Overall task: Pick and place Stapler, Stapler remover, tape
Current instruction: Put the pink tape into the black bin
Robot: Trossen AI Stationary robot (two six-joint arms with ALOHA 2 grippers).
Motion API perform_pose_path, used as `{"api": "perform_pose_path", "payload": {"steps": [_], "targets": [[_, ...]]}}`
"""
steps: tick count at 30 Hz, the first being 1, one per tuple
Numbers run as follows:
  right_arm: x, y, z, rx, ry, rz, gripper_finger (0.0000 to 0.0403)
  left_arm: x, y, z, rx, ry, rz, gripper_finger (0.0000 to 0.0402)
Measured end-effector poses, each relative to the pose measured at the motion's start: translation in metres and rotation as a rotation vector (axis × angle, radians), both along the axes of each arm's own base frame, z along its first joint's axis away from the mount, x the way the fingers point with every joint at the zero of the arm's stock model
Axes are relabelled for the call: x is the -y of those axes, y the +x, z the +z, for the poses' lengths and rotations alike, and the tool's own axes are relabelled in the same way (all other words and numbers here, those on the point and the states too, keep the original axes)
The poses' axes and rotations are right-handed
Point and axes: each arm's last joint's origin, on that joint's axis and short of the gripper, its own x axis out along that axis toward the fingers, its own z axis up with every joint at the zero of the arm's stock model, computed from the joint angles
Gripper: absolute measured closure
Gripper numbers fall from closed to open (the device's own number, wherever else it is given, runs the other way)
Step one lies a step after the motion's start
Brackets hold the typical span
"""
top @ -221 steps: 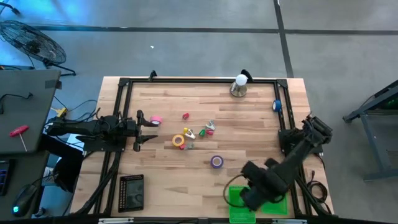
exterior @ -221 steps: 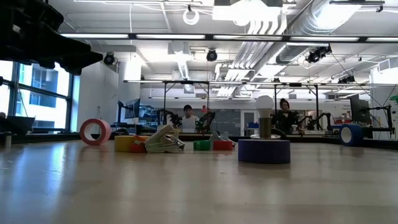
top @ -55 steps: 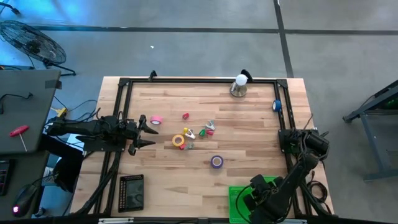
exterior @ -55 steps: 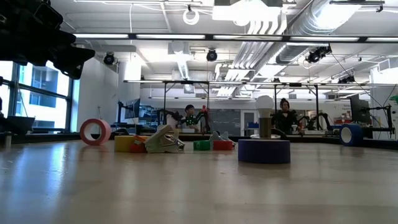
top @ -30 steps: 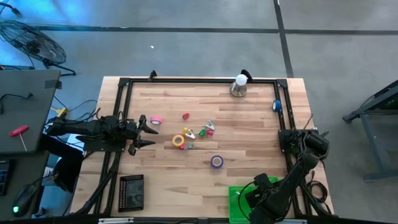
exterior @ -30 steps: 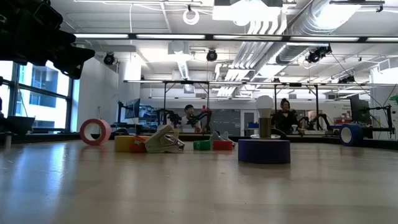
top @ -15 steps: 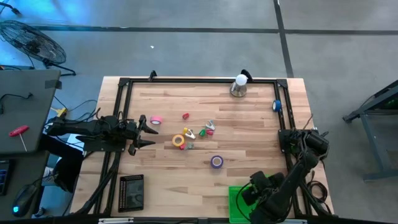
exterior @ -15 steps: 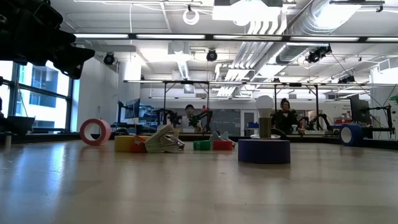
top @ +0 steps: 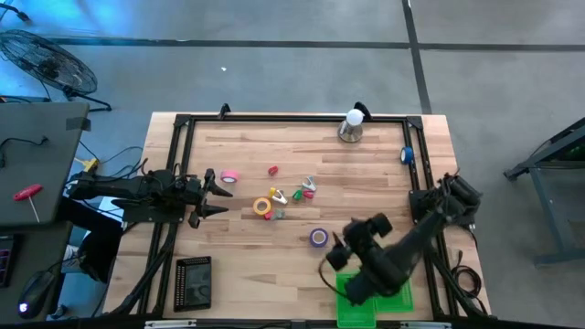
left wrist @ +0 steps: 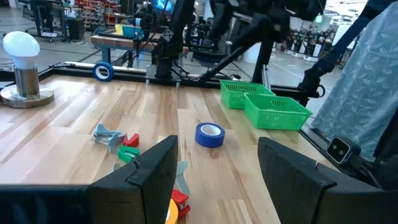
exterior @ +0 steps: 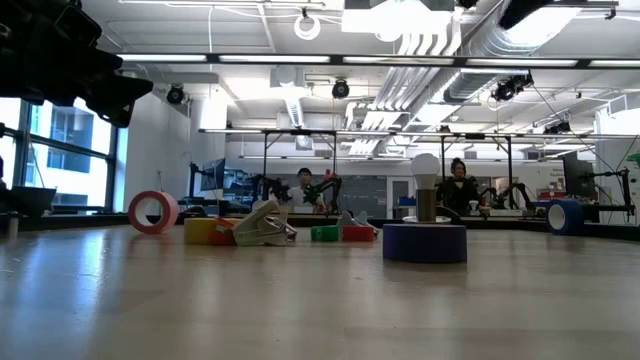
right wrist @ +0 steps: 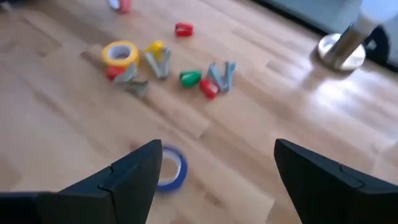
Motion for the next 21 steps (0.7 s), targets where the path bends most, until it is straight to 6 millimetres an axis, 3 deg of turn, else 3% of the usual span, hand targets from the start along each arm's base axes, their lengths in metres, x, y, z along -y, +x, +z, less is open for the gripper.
{"api": "perform_pose_path", "payload": {"steps": [5,10,21], "targets": [[0.034,0.026,0.000,-0.049,-0.058,-0.023,0.0100,0.002,-0.002,0.002,-0.056,-0.123,-0.079,0.0184],[0.066,0.051,0.000,-0.096,-0.115,0.000,0.0100,0.002,-0.002,0.002,-0.047,-0.124,-0.075,0.0184],[0.111,0.088,-0.001,-0.212,-0.055,0.144,0.0100,0.002,-0.002,0.002,-0.044,-0.122,-0.075,0.0184]]}}
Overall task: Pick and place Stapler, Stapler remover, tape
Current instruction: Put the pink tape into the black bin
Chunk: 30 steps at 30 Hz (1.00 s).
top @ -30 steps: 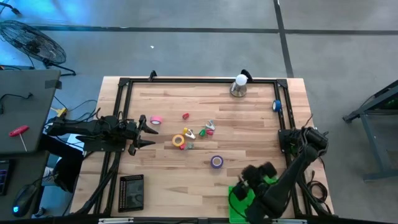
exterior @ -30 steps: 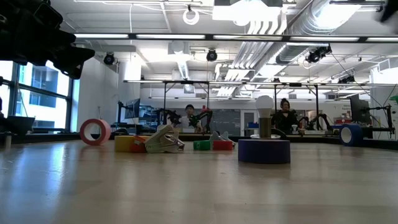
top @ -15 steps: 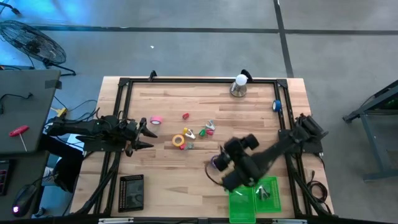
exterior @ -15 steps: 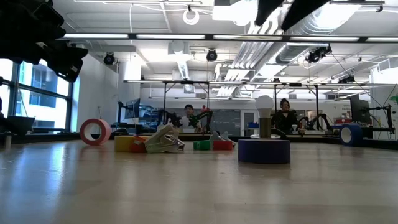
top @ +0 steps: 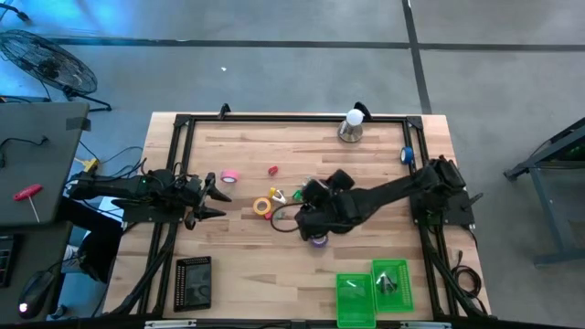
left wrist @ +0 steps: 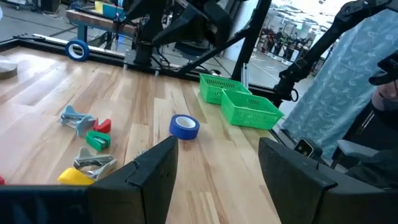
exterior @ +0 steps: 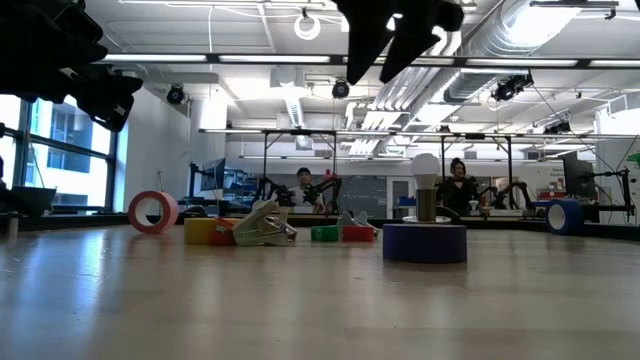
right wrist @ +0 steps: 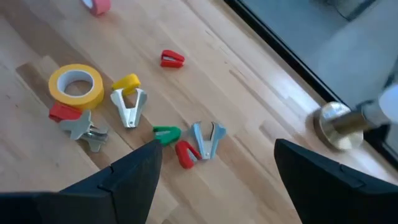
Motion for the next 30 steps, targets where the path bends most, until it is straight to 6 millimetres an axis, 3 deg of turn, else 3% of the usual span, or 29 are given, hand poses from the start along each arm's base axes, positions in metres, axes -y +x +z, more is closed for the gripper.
{"api": "perform_pose_path", "payload": {"steps": [7,18,30], "targets": [[0.019,0.008,0.001,-0.047,-0.026,0.040,0.0100,0.000,0.000,0.000,0.000,0.000,0.000,0.0184],[0.024,0.009,0.002,-0.084,-0.137,0.060,0.0100,0.000,0.000,0.000,0.001,0.000,0.002,0.0184],[0.033,0.014,-0.001,-0.173,0.001,0.182,0.0100,-0.001,0.000,-0.001,0.009,0.047,0.037,0.0184]]}}
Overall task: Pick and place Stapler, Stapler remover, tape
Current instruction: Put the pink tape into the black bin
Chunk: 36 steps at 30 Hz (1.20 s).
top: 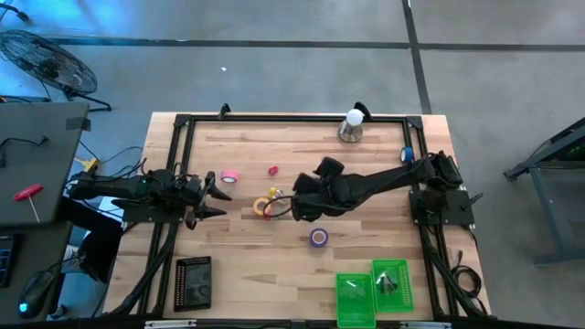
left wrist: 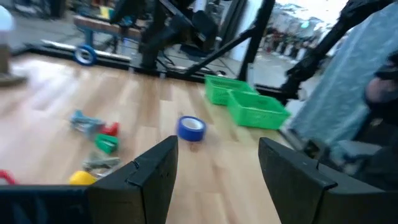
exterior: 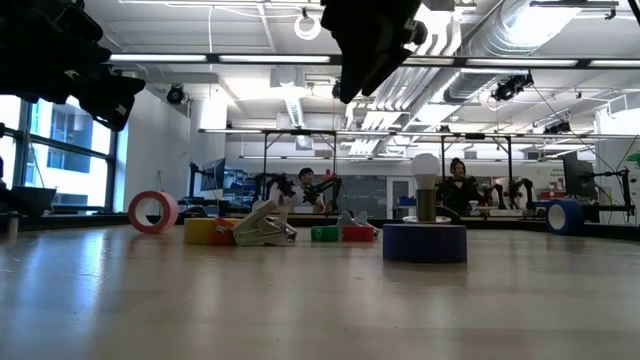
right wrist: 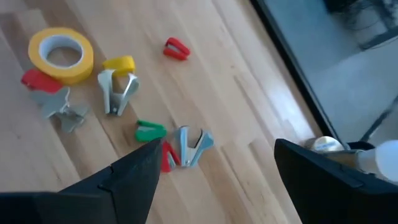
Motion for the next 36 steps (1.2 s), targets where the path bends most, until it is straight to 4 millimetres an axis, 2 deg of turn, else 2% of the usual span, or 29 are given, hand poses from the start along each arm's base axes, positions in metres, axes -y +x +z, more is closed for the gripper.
{"api": "perform_pose_path", "payload": {"steps": [8,14,20,25,29,31,36], "targets": [[0.016,0.004,-0.001,-0.035,0.047,0.033,0.0100,-0.003,0.001,-0.001,0.020,0.160,0.108,0.0184],[0.031,0.005,-0.001,-0.082,0.030,0.060,0.0100,-0.003,0.001,-0.001,0.018,0.142,0.086,0.0184],[0.052,0.008,-0.001,-0.089,0.098,0.069,0.0100,0.000,0.000,0.001,0.023,0.059,0.007,0.0184],[0.065,0.010,-0.001,-0.075,0.121,0.049,0.0100,-0.007,0.001,0.004,0.054,0.078,0.227,0.0184],[0.066,0.010,-0.009,-0.077,0.121,0.050,0.0100,-0.013,0.000,0.002,0.007,0.100,0.440,0.0184],[0.066,0.008,-0.015,-0.094,0.125,0.051,0.0100,-0.015,-0.001,0.001,-0.052,0.130,0.519,0.0184],[0.064,0.006,-0.032,-0.114,0.164,0.057,0.0100,-0.016,-0.001,-0.007,-0.255,0.156,0.564,0.0184]]}}
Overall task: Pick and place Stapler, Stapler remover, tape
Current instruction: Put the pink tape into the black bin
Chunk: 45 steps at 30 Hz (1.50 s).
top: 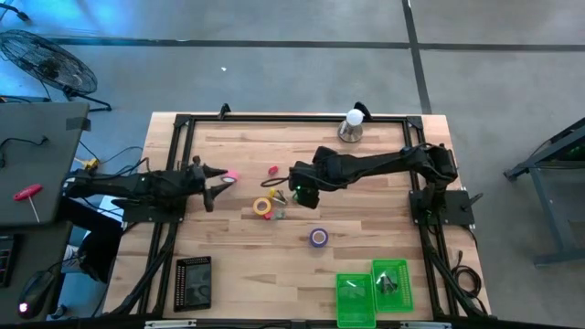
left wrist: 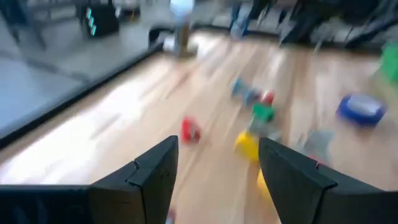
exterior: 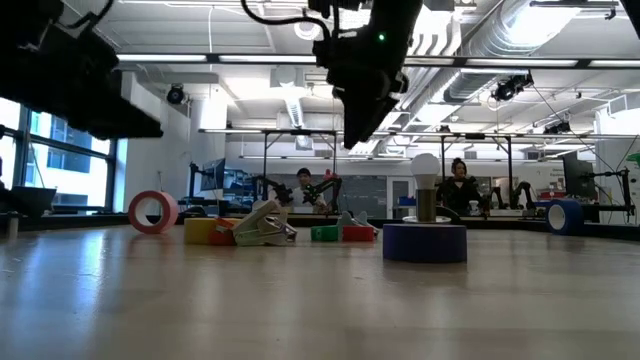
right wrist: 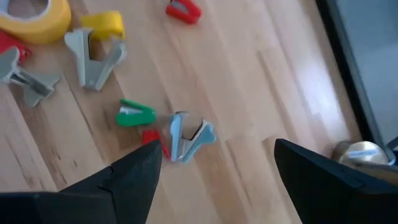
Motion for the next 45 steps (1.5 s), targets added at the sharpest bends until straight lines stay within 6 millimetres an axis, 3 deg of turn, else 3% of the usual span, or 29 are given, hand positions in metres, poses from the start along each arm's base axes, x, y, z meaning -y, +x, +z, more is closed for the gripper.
{"api": "perform_pose_path", "payload": {"steps": [11,17,35,39,43,45], "targets": [[-0.003,0.002,-0.010,0.026,0.034,0.015,0.0100,-0.001,0.015,-0.005,-0.312,0.069,0.089,0.0184],[-0.012,0.005,-0.008,0.045,0.023,0.069,0.0100,-0.003,0.024,-0.020,-0.471,0.149,0.185,0.0184],[-0.019,0.008,-0.007,0.080,0.021,0.102,0.0100,-0.005,0.048,-0.042,-0.607,0.320,0.338,0.0186],[-0.021,0.009,-0.007,0.085,0.022,0.106,0.0100,-0.008,0.051,-0.048,-0.636,0.357,0.394,0.0240],[-0.027,0.009,-0.006,0.089,0.023,0.123,0.0100,-0.019,0.055,-0.054,-0.678,0.328,0.449,0.0368],[-0.032,0.009,-0.006,0.094,0.023,0.134,0.0100,-0.024,0.058,-0.054,-0.690,0.317,0.465,0.0371]]}}
